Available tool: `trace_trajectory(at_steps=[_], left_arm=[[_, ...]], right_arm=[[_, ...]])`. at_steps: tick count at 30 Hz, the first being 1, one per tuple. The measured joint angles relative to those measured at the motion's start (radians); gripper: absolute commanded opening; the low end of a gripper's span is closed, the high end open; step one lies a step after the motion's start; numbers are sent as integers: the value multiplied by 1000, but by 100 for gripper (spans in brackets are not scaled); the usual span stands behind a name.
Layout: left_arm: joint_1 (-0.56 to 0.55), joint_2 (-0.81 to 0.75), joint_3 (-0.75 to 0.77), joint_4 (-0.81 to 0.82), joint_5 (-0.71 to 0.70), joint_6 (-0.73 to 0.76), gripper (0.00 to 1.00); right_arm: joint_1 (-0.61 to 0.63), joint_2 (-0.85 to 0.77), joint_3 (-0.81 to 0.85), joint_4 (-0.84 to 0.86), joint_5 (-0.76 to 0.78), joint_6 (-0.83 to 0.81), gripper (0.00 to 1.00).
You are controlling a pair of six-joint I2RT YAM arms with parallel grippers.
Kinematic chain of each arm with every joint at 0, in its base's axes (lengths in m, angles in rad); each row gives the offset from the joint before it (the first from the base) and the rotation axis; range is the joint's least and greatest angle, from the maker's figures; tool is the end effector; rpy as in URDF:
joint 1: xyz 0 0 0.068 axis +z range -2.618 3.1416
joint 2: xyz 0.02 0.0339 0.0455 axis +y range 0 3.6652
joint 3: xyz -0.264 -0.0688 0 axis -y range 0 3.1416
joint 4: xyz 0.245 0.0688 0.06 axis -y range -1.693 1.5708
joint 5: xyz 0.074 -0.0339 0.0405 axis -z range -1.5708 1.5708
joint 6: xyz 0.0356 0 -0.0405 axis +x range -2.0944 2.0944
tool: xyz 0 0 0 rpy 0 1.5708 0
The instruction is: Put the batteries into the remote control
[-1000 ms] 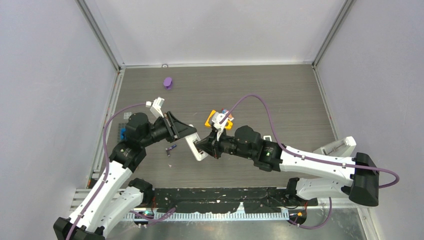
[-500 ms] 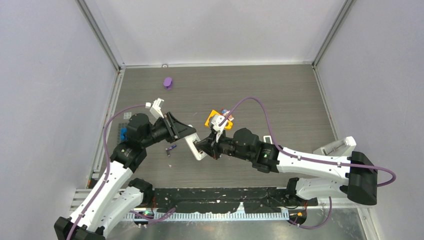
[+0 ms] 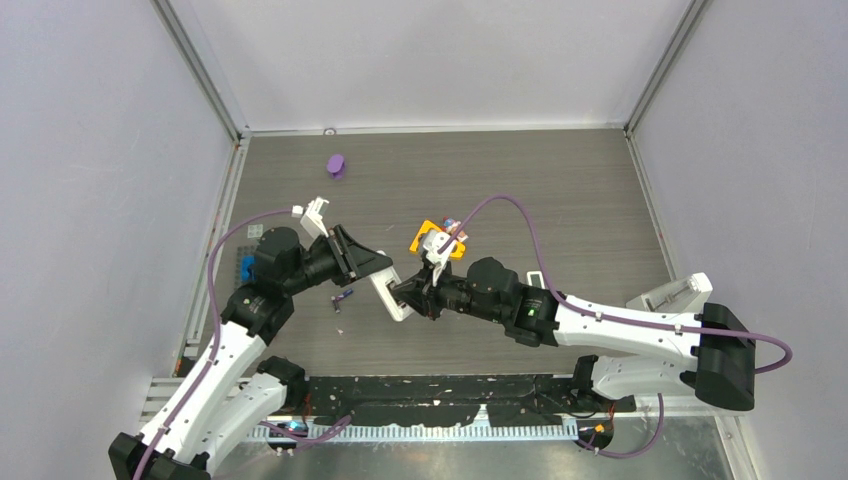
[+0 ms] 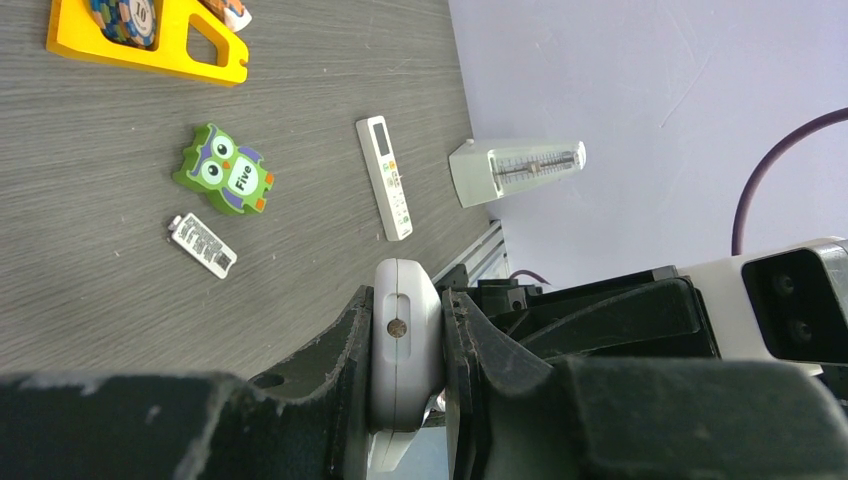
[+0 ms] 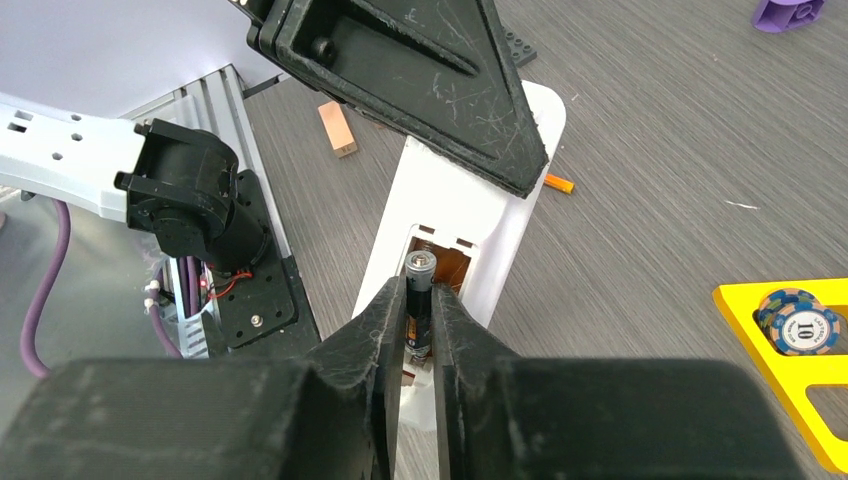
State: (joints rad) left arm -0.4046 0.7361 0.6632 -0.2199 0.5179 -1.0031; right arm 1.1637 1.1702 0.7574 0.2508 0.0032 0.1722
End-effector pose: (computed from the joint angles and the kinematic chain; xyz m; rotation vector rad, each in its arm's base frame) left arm 0.1526 -0.0845 0.3025 -0.2191 2.0809 -1.4018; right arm 0.1085 0.2513 0.2956 -0.8709 1.6157 0.9638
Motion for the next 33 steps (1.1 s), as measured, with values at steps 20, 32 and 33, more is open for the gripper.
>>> trace_trajectory(at_steps=[20, 32, 33], left_arm=[[0, 13, -19, 18, -1, -5, 0], [1, 18, -32, 20, 9, -2, 0], [1, 18, -32, 19, 8, 0, 0]], right_arm=[[-6, -1, 34, -94, -17, 50, 34], [-20, 38, 64, -140, 50, 56, 34], [-20, 41, 66, -142, 52, 56, 34]])
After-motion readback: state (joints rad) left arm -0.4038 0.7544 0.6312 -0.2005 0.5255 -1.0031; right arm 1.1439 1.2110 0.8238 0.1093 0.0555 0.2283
